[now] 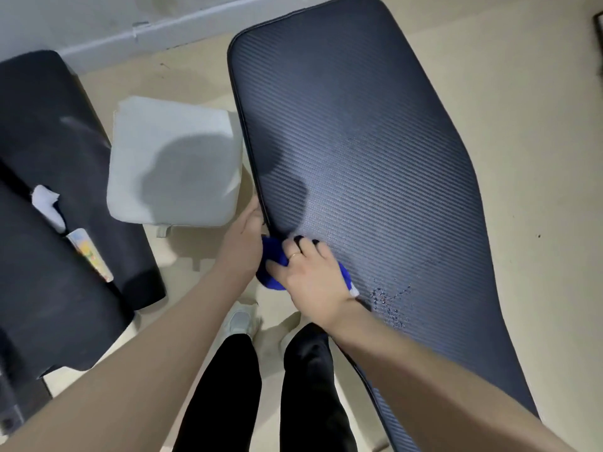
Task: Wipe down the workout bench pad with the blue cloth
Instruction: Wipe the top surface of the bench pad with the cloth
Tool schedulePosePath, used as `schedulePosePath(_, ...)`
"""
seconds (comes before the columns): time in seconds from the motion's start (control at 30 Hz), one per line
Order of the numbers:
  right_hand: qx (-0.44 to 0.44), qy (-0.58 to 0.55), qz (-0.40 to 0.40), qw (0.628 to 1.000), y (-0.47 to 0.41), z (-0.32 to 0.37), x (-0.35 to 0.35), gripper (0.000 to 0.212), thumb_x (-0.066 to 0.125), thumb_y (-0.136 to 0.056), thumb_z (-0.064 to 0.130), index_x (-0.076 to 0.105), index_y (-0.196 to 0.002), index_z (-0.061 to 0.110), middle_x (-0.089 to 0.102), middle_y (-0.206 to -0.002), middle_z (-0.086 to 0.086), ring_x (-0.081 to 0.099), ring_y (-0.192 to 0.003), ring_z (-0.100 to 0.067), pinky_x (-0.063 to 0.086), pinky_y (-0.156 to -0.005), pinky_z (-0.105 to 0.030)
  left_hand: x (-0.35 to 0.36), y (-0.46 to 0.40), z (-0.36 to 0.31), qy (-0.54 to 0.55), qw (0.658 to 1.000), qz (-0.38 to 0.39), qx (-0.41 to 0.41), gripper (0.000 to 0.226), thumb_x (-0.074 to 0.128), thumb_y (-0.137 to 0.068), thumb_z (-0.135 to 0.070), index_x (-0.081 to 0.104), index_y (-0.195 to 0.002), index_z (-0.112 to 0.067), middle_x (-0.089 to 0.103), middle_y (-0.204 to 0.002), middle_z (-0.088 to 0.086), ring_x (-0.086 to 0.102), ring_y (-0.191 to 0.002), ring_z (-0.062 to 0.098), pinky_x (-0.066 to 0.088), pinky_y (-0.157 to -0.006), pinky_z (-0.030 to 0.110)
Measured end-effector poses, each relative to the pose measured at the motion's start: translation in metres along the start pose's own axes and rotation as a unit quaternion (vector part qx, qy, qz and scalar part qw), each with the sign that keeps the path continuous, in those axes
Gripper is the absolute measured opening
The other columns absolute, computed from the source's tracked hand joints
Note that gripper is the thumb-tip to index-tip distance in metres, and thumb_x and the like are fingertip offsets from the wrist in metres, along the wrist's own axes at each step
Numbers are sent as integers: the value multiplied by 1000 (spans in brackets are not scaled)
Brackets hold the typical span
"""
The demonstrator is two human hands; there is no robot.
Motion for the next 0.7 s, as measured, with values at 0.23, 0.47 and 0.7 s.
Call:
schedulePosePath(0.23,184,28,-61,981,-37,-59,-15,47,73,-56,3,66,-99,19,57,-76,-13,52,-59,-32,33,-50,-31,4,13,4,52,998,-16,25,44,35,-96,-8,56,-108,-44,59,-96,-22,56,-95,14,40,-82,21)
schedulePosePath(0.47,100,-11,8,995,44,-2,4,56,79,-50,19,65,-104,29,60,-83,-7,57,-66,-28,46,-56,-29,16,15,39,31,995,70,-69,70,39,-70,-41,18,-133,-64,58,-129,-11,63,-109,28,47,-97,52)
schedulePosePath(0.7,233,-60,-32,970,-1,-56,-7,43,73,-60,5,63,-101,15,54,-80,-18,54,-65,-36,42,-51,-33,40,16,59,-7,999,24,-42,63,31,-81,-53,3,-136,-63,50,-140,5,53,-119,40,45,-97,57)
Point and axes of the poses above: each hand's wrist, its own y-axis away from the middle knuckle, its own x-axis out of the palm, z = x × y, the point moved 1 cm from there along -y, towards the middle knuckle
